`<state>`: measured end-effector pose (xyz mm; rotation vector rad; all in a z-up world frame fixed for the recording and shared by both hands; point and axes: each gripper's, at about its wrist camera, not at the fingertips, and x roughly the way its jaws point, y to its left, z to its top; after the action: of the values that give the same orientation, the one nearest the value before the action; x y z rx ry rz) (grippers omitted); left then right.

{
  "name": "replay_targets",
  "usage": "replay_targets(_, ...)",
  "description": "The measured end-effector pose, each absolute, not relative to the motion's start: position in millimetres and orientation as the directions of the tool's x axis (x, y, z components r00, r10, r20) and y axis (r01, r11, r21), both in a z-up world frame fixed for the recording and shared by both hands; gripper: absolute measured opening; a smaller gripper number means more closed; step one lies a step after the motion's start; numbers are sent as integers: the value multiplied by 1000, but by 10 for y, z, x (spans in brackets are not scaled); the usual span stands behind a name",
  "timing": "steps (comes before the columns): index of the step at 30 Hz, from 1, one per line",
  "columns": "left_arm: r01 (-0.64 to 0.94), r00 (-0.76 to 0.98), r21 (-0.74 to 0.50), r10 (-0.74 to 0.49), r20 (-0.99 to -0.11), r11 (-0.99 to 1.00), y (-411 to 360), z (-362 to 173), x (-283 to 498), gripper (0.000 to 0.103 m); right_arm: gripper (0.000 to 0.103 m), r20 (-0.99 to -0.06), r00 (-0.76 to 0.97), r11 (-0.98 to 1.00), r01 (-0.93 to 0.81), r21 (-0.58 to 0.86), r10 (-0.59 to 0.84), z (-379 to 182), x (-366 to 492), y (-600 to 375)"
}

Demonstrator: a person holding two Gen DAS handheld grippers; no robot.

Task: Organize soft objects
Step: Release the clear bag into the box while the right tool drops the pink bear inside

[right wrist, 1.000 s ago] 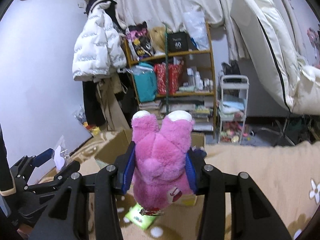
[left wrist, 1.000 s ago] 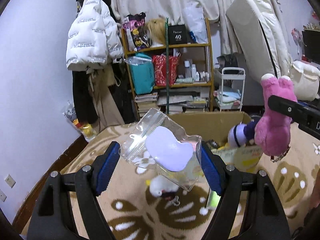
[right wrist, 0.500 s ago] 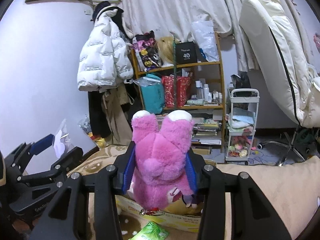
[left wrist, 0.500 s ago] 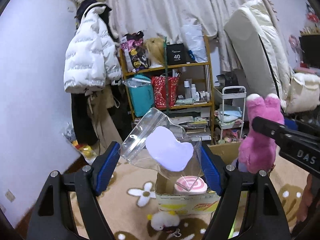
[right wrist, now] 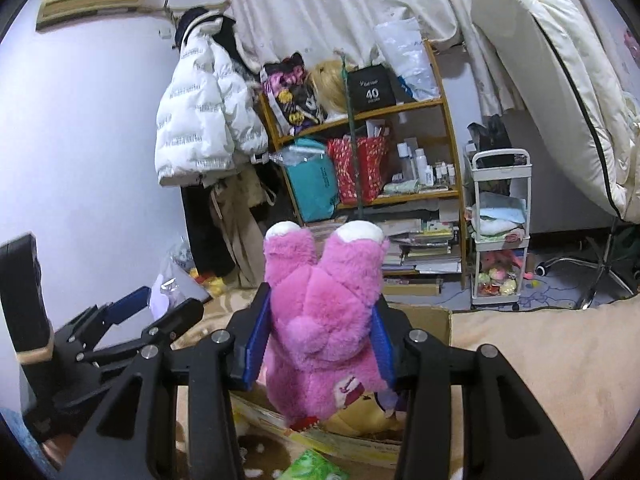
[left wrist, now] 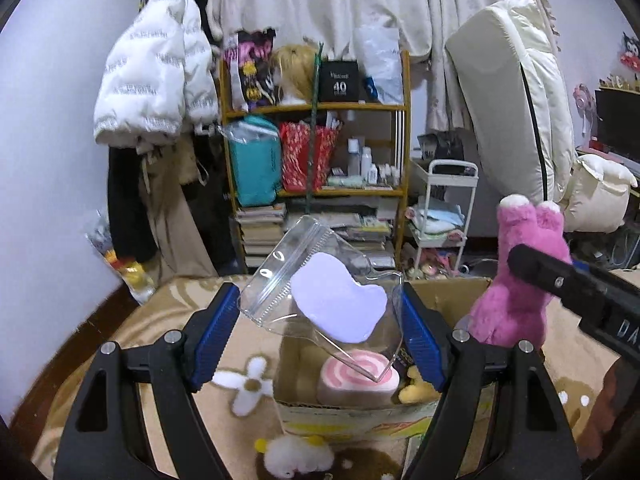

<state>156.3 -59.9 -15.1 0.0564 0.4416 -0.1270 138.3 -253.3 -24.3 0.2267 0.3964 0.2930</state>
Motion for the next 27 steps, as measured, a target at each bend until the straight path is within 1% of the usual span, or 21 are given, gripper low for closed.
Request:
replay_targets(3,153,879,8,-132,-459,988,-590,-212,1649,78,48,-370,874,938,-227,260,314,-342,1447,-2503)
replay_targets(8,171,863,-12,-155,-482,985,-594,-289,1713,79,49,-404,862,943,-214,256,306,-426,1524,-2504)
replay_targets(13,198,845,13,-164,-509,980,-677,-379,1726,80,51,-418,855,936,-194,295,309,-454,1568,-2592)
replay_targets(15,216,832,18,-174,-527,976,-714,-414,1736,84,51,-426,851,935,-186,301,306,-466,1582,-2612)
replay_targets(16,227,822,23,-179,-541,974,-734,-432,1745,88,52,-431,848,933,-185,307,309,-473,1592,-2623)
replay_targets(17,227,818,31,-173,-548,973,-748,-446,1750,90,53,-434,845,932,-184,312,313,-477,1597,-2624)
replay_targets(21,213,812,55,-145,-566,975,-768,-491,1747,91,66,-443,840,929,-173,327,313,-492,1591,-2647)
replay_targets(24,198,813,61,-130,-567,978,-750,-490,1730,91,68,-450,837,929,-166,331,310,-501,1583,-2669)
replay_targets(26,189,813,68,-117,-571,980,-730,-486,1725,95,70,-455,834,927,-161,340,312,-510,1581,-2682)
replay_targets(27,184,811,73,-109,-574,980,-722,-483,1720,96,74,-457,833,926,-160,342,313,-510,1579,-2687)
